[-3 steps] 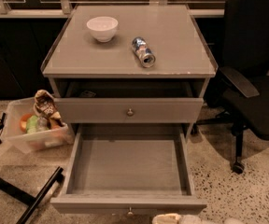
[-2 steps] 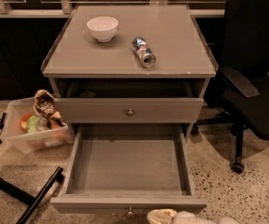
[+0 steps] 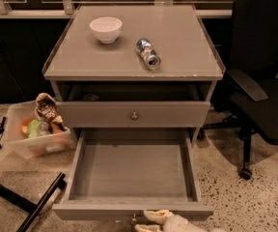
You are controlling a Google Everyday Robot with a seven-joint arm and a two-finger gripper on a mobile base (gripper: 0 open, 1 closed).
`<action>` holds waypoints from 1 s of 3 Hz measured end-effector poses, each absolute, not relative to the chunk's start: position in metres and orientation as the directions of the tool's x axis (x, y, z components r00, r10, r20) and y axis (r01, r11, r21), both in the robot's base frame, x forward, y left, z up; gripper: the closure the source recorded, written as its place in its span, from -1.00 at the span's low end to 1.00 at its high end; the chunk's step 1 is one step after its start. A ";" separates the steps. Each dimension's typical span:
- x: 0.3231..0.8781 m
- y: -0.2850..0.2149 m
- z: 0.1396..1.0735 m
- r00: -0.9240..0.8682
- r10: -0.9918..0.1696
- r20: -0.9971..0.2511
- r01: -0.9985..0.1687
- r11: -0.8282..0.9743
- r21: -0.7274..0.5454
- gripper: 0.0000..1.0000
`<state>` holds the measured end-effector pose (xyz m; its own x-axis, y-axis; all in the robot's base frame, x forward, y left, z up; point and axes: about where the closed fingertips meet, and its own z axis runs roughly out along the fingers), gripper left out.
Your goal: Close middle drawer
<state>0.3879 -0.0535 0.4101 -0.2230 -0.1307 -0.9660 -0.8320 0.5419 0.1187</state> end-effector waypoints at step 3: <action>0.390 -0.040 0.416 -0.207 -0.146 -0.967 -0.830 0.549 0.094 -1.00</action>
Offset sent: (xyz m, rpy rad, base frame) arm 0.0822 0.0127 -0.0142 -0.2208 -0.0499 -0.1969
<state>0.3904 -0.0403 0.4156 -0.2066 -0.1463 -0.9674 -0.8303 0.5493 0.0943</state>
